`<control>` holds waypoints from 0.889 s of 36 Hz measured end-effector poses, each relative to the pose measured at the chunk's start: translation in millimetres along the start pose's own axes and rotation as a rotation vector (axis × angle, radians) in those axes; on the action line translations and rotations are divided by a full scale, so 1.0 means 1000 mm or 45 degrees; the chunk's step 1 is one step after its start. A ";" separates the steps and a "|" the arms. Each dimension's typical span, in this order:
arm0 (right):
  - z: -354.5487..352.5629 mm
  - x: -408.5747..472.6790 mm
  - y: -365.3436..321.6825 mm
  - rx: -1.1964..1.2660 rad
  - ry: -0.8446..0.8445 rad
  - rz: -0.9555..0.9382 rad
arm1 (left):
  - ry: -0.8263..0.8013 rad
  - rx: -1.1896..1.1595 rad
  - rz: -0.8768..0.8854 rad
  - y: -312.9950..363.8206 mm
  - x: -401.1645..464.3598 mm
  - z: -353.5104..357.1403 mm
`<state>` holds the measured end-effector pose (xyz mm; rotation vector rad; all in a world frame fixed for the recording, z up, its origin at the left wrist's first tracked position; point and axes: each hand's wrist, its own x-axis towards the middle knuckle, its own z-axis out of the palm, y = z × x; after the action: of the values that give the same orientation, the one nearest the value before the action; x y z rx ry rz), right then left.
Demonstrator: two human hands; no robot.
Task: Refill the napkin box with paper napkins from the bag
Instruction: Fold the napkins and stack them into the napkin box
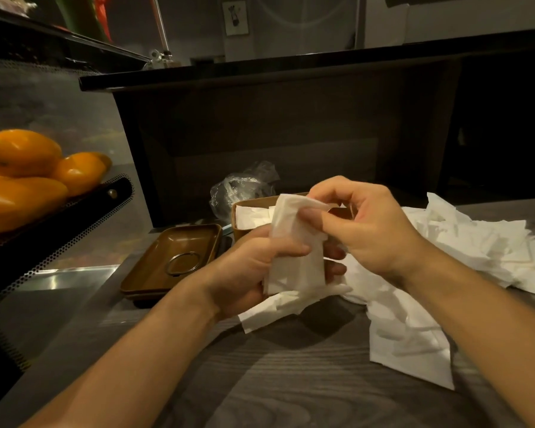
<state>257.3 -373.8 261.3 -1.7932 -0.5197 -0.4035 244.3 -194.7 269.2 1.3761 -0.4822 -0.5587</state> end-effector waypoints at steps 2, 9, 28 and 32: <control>0.000 0.003 0.002 -0.006 0.064 0.024 | 0.203 -0.061 0.053 0.001 0.004 0.001; -0.013 -0.001 0.019 -0.707 -0.328 -0.035 | 0.824 -0.217 0.237 0.002 0.014 -0.029; -0.011 -0.006 0.025 -0.828 -0.662 0.208 | 0.718 0.056 0.103 -0.011 0.017 -0.027; -0.012 -0.005 0.025 -0.829 -0.614 0.225 | 0.710 0.062 0.094 -0.011 0.018 -0.026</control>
<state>266.1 -391.7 241.6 -2.5702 -0.5944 0.0026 273.4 -186.4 254.6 1.4811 -0.0923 -0.0885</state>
